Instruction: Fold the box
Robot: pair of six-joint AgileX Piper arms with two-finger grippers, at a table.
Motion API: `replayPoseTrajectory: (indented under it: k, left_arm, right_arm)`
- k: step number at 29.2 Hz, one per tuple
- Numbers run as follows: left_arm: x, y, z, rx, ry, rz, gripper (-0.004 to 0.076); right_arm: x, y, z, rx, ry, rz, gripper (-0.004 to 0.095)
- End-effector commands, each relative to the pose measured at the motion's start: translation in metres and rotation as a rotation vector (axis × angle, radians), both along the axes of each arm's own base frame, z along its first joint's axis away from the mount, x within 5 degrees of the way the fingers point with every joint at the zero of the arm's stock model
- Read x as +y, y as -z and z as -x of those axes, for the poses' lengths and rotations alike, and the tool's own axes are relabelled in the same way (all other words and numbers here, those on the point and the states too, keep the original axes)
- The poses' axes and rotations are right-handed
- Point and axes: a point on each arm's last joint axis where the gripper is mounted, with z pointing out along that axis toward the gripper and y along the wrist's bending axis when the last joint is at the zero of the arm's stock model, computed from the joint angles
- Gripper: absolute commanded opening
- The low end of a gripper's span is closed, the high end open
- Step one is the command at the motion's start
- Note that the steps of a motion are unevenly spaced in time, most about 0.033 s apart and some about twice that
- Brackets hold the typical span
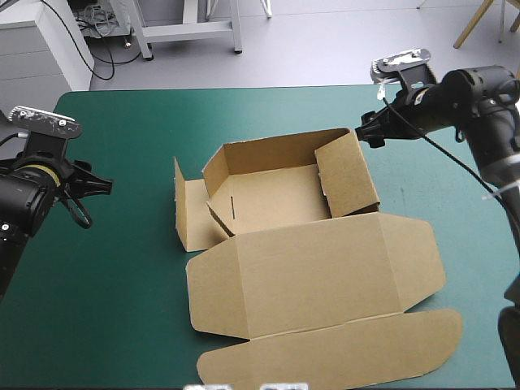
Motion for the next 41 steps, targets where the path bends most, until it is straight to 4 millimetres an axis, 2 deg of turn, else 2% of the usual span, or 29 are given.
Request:
replayPoseTrajectory:
  k: [1, 3, 7, 14, 17, 23, 30, 36, 39, 41]
  left_arm:
    - [0.002, -0.017, 0.004, -0.100, 0.009, -0.004, 0.0383]
    - [0.002, -0.017, 0.004, -0.103, 0.011, -0.004, 0.0383]
    - [0.001, -0.017, 0.004, -0.105, 0.012, -0.004, 0.0383]
    - [0.002, -0.017, 0.004, -0.104, 0.011, -0.004, 0.0383]
    - [0.002, -0.016, 0.004, -0.098, 0.008, -0.004, 0.0383]
    - [0.002, -0.016, 0.005, -0.093, 0.005, -0.005, 0.0383]
    - [0.003, -0.015, 0.006, -0.079, -0.002, -0.006, 0.0383]
    - [0.003, -0.014, 0.006, -0.067, -0.008, -0.007, 0.0383]
    - [0.003, -0.014, 0.007, -0.061, -0.011, -0.008, 0.0383]
    - [0.003, -0.014, 0.007, -0.060, -0.012, -0.008, 0.0383]
  right_arm:
    - [-0.008, -0.043, 0.037, -0.151, -0.003, -0.015, 0.0782]
    - [-0.009, -0.050, 0.046, -0.173, -0.003, -0.019, 0.0782]
    - [-0.010, -0.050, 0.049, -0.166, -0.004, -0.018, 0.0782]
    - [-0.008, -0.025, 0.036, -0.075, 0.001, -0.007, 0.0782]
    - [-0.004, -0.008, 0.024, -0.016, -0.003, -0.009, 0.0782]
    - [0.004, 0.034, -0.013, 0.114, -0.007, 0.001, 0.0782]
    - [0.016, 0.092, -0.057, 0.242, -0.043, -0.009, 0.0782]
    - [0.020, 0.134, -0.080, 0.332, -0.042, 0.005, 0.0776]
    - [0.021, 0.144, -0.084, 0.357, -0.045, 0.010, 0.0699]
    - [0.022, 0.147, -0.085, 0.364, -0.045, 0.009, 0.0475]
